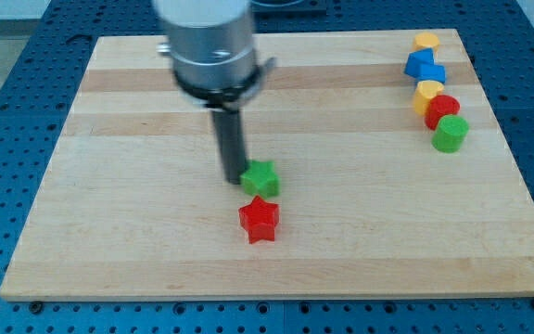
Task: Push the green star towards center right
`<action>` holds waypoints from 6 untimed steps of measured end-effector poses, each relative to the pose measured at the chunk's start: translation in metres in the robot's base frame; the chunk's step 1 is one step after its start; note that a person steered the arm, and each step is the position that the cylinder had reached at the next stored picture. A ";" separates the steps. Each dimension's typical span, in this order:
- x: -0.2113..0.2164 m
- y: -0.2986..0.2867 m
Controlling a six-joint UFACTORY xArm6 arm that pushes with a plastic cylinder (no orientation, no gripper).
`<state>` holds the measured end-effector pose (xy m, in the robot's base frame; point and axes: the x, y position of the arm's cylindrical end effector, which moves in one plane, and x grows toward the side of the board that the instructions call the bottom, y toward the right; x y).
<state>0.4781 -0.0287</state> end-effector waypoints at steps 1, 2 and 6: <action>0.000 0.061; -0.005 0.063; 0.028 -0.028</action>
<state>0.5064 -0.0563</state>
